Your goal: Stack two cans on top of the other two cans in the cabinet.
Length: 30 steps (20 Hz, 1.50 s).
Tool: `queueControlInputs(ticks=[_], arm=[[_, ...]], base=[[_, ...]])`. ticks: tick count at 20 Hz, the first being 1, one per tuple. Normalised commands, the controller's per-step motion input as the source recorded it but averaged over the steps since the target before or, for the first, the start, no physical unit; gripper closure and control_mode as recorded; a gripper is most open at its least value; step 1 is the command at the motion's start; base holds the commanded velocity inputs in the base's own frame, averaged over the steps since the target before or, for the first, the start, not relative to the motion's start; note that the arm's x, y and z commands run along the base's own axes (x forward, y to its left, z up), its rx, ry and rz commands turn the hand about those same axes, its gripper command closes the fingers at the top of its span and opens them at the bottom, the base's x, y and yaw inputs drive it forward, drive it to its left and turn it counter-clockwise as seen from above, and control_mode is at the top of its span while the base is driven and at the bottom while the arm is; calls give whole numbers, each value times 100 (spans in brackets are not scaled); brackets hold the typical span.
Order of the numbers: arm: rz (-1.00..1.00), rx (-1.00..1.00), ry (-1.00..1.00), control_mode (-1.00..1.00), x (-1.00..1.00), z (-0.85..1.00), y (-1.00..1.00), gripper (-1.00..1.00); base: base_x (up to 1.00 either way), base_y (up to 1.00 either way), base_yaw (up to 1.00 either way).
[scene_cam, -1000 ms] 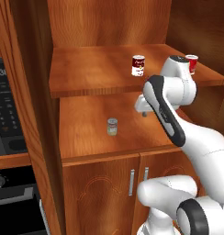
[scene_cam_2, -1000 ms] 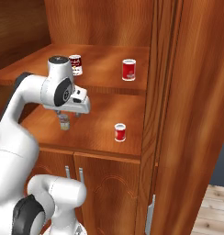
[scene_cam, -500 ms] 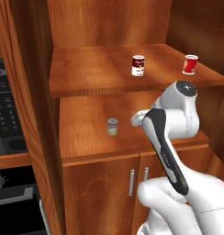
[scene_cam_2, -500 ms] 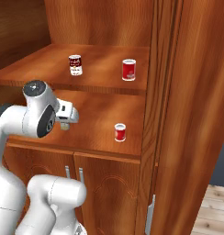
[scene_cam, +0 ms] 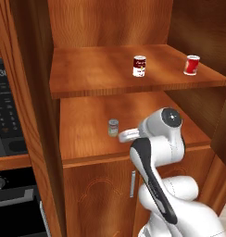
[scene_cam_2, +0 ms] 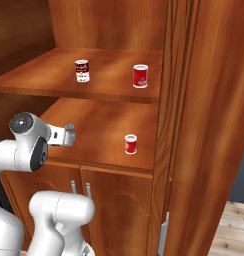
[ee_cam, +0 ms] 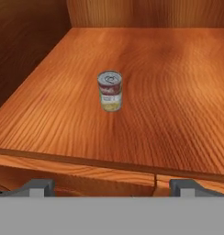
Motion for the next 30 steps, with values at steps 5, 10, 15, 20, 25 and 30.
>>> queueControlInputs(ticks=[5,10,15,20,25,30], arm=[[0,1,1,-100,18,-11,41,-100],[0,6,0,-100,24,-28,21,-100],[0,7,0,-100,37,-22,2,-100],[0,4,0,-100,34,-16,0,-100],[-1,0,0,-100,36,-8,0,-100],[-5,0,4,-100,29,-1,0,-100]], base=[[0,0,0],[0,0,0],[0,0,0],[0,0,0],[0,0,0],[0,0,0]])
